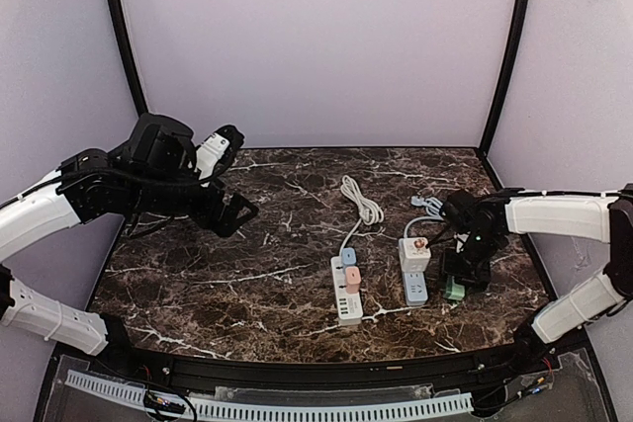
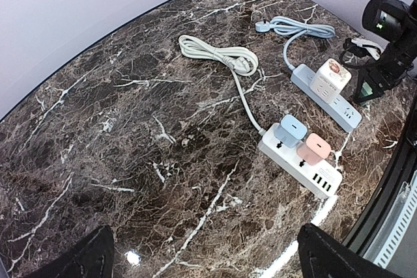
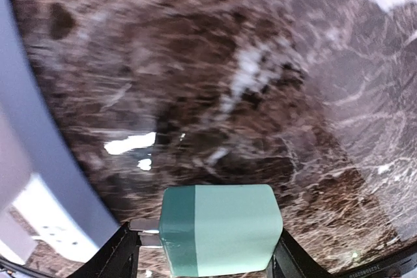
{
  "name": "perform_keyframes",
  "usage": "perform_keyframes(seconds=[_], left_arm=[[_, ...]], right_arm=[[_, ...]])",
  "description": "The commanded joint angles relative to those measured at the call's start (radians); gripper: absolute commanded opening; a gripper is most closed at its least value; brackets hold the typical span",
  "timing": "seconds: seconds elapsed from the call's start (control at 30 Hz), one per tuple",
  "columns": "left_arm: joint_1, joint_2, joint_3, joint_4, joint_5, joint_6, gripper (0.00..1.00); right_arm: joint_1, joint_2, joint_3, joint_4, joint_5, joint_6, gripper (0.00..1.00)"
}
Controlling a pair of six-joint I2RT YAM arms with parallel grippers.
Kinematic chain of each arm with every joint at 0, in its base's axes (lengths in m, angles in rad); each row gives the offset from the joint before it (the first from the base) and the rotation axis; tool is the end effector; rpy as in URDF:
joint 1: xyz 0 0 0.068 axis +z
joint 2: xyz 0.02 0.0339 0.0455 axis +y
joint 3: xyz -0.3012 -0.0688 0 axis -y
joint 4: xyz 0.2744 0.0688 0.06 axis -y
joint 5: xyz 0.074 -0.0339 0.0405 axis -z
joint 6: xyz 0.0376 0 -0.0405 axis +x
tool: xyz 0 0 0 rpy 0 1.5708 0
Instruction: Insert the plug
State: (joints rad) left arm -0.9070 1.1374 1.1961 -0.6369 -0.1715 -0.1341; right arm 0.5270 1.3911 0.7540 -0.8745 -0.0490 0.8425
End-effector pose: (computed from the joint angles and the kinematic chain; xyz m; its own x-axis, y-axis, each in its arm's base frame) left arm 0.1633 -0.1984 0.4022 -0.4257 0.3304 -0.8424 0.6369 0.7707 -0.0195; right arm 0.1970 0.1168 0.1835 -0.9511 0.3090 -0.0029 0.3079 0.9483 0.0767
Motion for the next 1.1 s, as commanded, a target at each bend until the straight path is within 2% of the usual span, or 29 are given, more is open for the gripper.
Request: perform_keyframes(seconds=[0.0,0.33,0.67,0.93,1.07], left_arm=[[0.002,0.008,0.019,-0.002,0.046,0.015,1.0],[0.002,0.031,0.008,0.094,0.244,0.116,1.0],[0.002,0.151,0.062,0.175,0.41,0.246,1.0],[0.002,0.22,0.071,0.301,0.516,0.348,1.0],[0.002,0.245,0.073,0.339,0.554,0.449,1.0]], right_arm=[[-0.006,-0.034,0.071,0.001,-0.042,-0.023,0.49],[-0.006,-0.103,0.223,-0.087,-0.181,-0.07,0.44],[0.002,-0.1,0.439,-0.115,-0.313,-0.072,0.43],[0.081,-0.046,0.575,-0.056,-0.383,-0.007,0.42],[0.144,-0.004,0.625,-0.026,-0.398,0.031,0.41]])
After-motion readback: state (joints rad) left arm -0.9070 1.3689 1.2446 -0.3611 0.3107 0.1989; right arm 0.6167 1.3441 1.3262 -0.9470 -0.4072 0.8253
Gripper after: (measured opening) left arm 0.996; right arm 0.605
